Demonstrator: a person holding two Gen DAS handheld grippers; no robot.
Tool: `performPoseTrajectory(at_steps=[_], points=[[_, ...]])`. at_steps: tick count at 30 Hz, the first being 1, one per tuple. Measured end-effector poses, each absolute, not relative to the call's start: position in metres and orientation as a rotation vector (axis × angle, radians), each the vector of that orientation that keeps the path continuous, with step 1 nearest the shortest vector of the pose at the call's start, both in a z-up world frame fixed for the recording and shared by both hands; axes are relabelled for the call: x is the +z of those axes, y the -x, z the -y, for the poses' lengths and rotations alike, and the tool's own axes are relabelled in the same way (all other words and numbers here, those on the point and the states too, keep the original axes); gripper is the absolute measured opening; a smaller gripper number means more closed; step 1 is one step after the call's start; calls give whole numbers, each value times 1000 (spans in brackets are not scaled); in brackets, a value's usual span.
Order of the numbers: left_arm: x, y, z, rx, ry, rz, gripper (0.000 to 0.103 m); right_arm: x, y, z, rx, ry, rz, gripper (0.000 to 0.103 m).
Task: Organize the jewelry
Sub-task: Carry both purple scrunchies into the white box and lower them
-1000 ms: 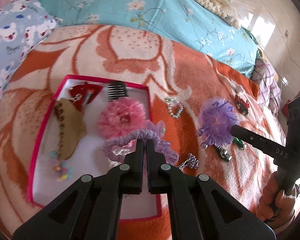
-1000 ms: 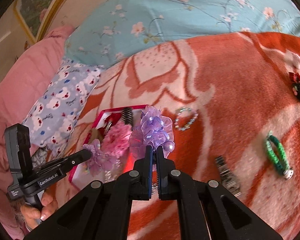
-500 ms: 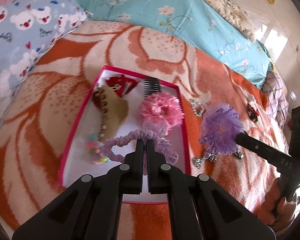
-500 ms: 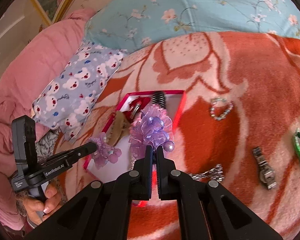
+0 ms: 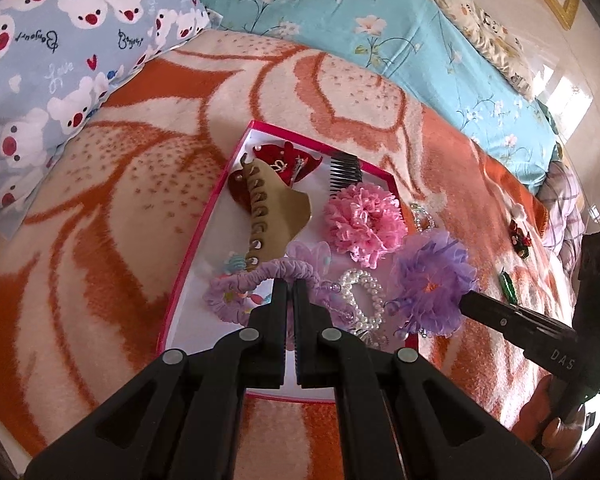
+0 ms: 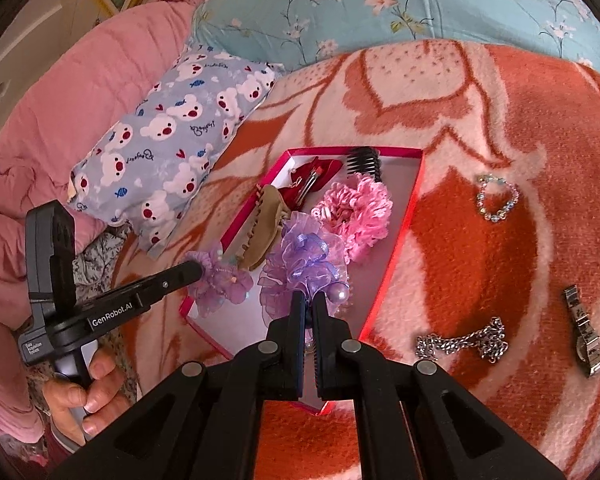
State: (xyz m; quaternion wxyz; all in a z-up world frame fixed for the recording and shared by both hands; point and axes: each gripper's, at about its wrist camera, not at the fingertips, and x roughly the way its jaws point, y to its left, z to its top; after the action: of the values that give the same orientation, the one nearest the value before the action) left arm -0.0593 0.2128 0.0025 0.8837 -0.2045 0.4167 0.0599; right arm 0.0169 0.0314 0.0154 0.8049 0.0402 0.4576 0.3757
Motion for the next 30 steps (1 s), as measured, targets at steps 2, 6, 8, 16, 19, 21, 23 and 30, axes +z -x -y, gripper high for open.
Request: performPoseTrajectory(at_steps=[2,6,8,16,19,21,23,30], points=[[0,58,-215,125,431,-870,1,13,-19,-35,802,-82,-986,3],[-11,51,-221,124,441,-888,1,2,-25,-44,798,-78,-1008,3],[-18,48,-224,137,439,-903,1,-4,-29,-49,798,-75,-1023,3],[-39,46,-231,145,455,-941,1,-33,-39,-58,773,-60,-1092,3],[-41,45,-229,143,447,-947,1,-37,-41,-60,766,-53,-1098,3],[-43,45,-228,136,450,-954,2,-38,-42,-62,766,-48,-1101,5],[-43,44,-227,135,445,-955,2,-40,-43,-63,766,-47,-1104,8],[-43,44,-225,136,424,-960,2,-40,-41,-62,768,-47,-1100,9]])
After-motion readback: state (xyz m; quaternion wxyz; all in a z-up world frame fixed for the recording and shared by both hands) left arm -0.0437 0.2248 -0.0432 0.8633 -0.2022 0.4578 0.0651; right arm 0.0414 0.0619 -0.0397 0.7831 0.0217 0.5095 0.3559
